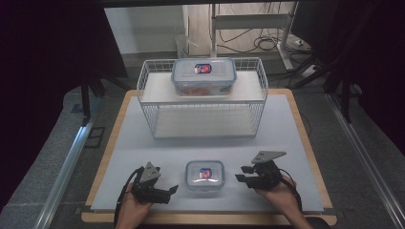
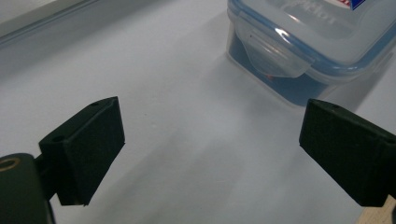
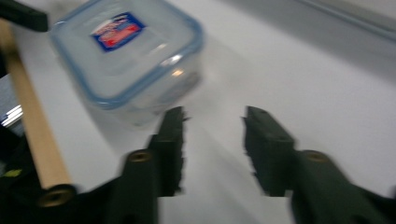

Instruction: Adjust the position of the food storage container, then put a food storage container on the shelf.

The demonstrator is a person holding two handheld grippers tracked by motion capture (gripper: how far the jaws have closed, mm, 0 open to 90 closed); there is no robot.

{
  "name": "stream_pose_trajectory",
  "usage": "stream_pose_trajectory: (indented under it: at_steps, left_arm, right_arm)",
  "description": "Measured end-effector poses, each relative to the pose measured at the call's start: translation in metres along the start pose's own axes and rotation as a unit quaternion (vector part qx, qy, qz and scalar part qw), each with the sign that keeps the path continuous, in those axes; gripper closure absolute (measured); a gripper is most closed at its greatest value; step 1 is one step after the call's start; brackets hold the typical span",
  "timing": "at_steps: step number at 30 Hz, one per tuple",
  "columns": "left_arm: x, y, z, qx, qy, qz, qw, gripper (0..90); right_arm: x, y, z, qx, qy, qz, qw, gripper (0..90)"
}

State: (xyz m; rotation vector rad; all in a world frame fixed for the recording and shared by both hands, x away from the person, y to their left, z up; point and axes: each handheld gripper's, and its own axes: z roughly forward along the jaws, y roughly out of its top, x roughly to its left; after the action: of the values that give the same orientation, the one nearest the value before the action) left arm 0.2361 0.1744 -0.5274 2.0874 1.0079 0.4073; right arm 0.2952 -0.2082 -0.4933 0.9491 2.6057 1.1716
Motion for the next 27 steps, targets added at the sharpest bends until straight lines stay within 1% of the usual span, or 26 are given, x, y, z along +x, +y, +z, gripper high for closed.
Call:
stream_pose_trajectory:
  at_steps: [2, 4, 6, 11, 13, 17, 22, 23, 25, 27]
  left_arm:
    - [0.0002, -0.0003, 0.0004, -0.001, 0.002, 0.003, 1.0000, 6.4]
    - [0.0005, -0.0005, 0.0006, -0.004, 0.001, 0.000, 1.0000, 5.7]
    - [0.0011, -0.0009, 0.0005, -0.007, 0.000, -0.005, 1.0000, 4.9]
    - [0.0050, -0.0028, -0.0020, -0.009, 0.002, -0.018, 0.9998, 3.7]
    - [0.0064, -0.0031, -0.0028, -0.011, 0.002, -0.020, 0.9997, 3.4]
    - [0.0068, -0.0032, -0.0030, -0.010, 0.006, -0.019, 0.9998, 3.3]
    - [0.0052, -0.0027, -0.0018, -0.013, 0.008, -0.011, 0.9998, 2.5]
    - [0.0053, -0.0027, -0.0018, -0.015, 0.007, -0.012, 0.9998, 2.4]
    - [0.0060, -0.0027, -0.0022, -0.018, 0.006, -0.018, 0.9997, 2.1]
    - [0.0069, -0.0017, -0.0051, -0.028, 0.016, -0.028, 0.9991, 1.5]
  right_arm:
    - [-0.0057, -0.0026, -0.0030, -0.005, -0.006, 0.003, 1.0000, 44.4]
    - [-0.0097, -0.0058, -0.0032, -0.005, -0.011, 0.002, 0.9999, 36.1]
    - [-0.0118, -0.0081, -0.0023, -0.006, -0.014, 0.000, 0.9999, 30.8]
    - [-0.0106, -0.0088, -0.0011, -0.022, -0.009, -0.012, 0.9997, 18.7]
    - [-0.0101, -0.0091, 0.0010, -0.018, -0.006, -0.015, 0.9997, 14.5]
    - [-0.0111, -0.0105, 0.0036, -0.012, -0.004, -0.015, 0.9998, 11.1]
    - [-0.0125, -0.0108, 0.0034, -0.013, 0.003, 0.000, 0.9999, 6.7]
    - [-0.0122, -0.0104, 0.0035, -0.010, 0.007, 0.004, 0.9999, 5.8]
    - [-0.0104, -0.0099, 0.0038, -0.009, 0.001, 0.001, 1.0000, 5.1]
    - [-0.0087, -0.0092, 0.0045, -0.006, -0.002, -0.005, 1.0000, 4.8]
